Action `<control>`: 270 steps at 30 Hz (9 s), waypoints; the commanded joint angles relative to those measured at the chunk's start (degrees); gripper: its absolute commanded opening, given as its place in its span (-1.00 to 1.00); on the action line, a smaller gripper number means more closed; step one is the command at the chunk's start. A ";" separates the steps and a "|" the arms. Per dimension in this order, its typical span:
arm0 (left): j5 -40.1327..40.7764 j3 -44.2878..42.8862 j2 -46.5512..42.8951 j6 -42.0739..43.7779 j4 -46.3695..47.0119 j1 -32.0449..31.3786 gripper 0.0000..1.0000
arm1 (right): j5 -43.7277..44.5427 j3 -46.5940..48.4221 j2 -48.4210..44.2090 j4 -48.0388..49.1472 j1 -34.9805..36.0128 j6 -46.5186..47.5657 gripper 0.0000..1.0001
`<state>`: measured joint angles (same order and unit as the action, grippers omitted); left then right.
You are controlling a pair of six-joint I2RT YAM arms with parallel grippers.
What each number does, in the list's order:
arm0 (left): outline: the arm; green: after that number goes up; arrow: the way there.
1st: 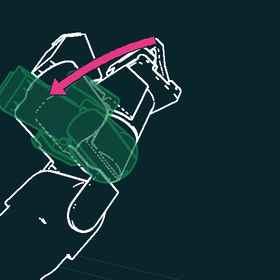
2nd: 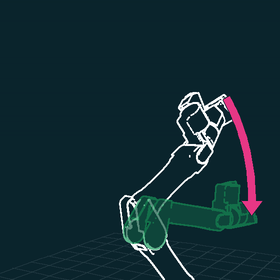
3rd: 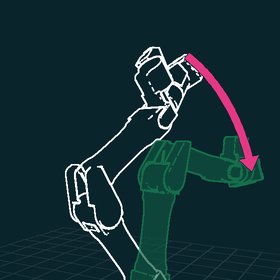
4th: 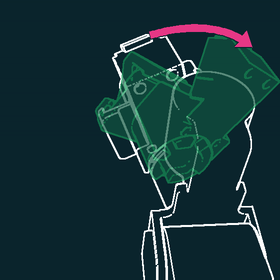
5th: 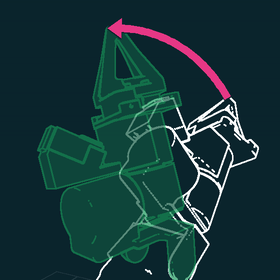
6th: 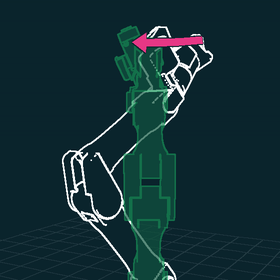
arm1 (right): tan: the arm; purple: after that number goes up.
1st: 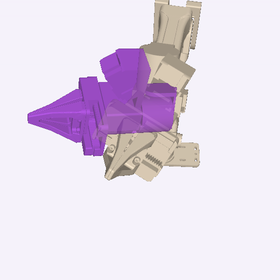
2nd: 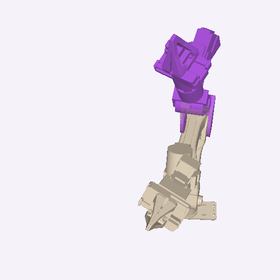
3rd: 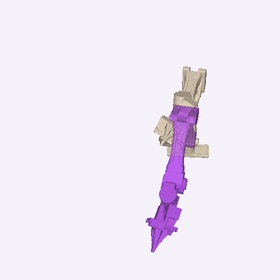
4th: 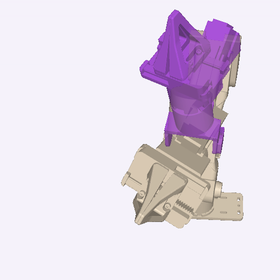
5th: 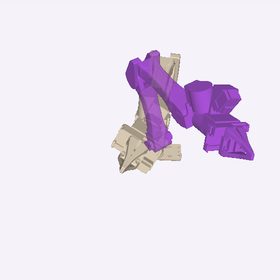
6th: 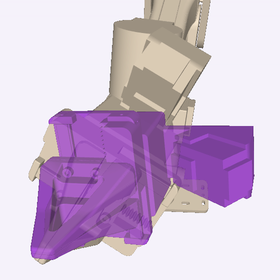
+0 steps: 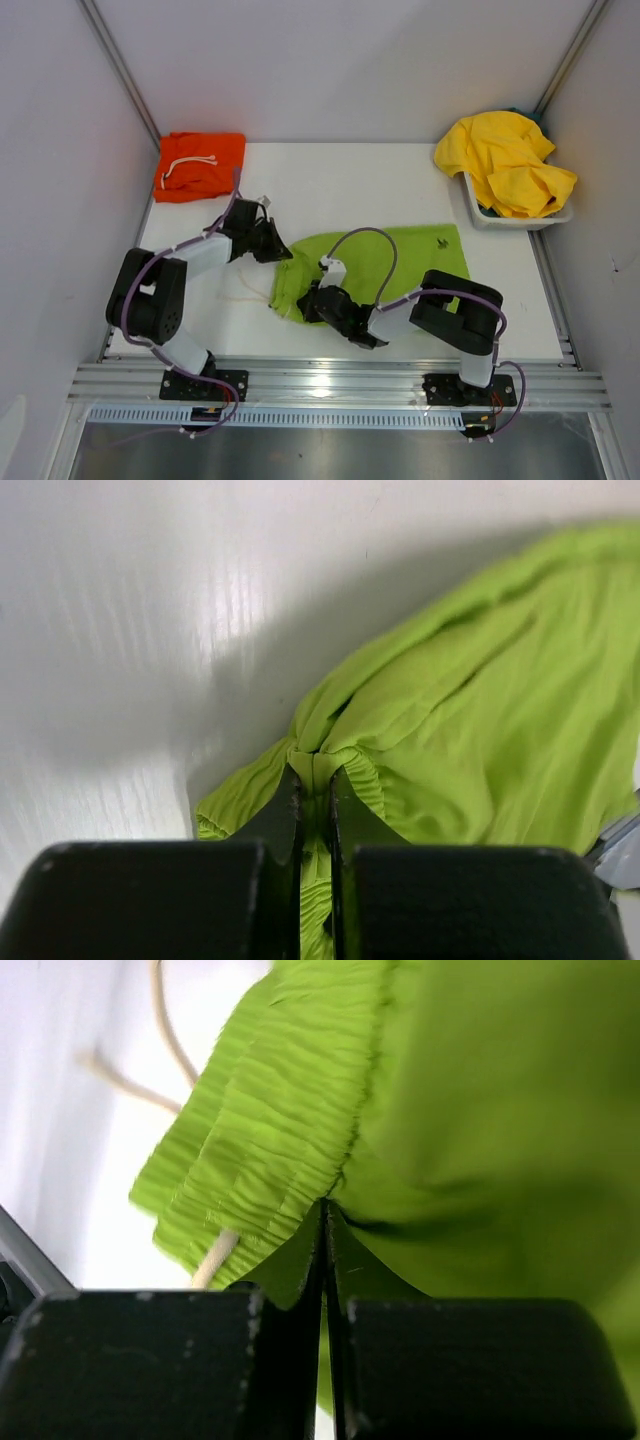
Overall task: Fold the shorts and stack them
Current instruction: Fold the shorts
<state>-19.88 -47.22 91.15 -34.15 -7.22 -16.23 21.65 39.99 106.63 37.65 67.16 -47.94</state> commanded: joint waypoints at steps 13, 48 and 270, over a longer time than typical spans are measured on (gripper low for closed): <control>0.99 -19.59 5.54 5.59 -9.83 5.33 0.97 | -1.96 4.58 2.97 -14.80 1.23 3.82 -1.00; -6.59 27.88 -20.93 -9.35 14.78 3.49 0.98 | -11.18 5.54 -11.46 -21.66 -13.54 10.50 -1.00; 27.16 -20.97 -23.66 8.05 -34.43 6.39 -1.00 | -19.98 7.83 -11.63 -28.51 -20.40 8.92 -1.00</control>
<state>4.43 -63.09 66.65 -28.73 -40.97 -7.20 0.43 46.30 92.09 9.58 45.98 -37.74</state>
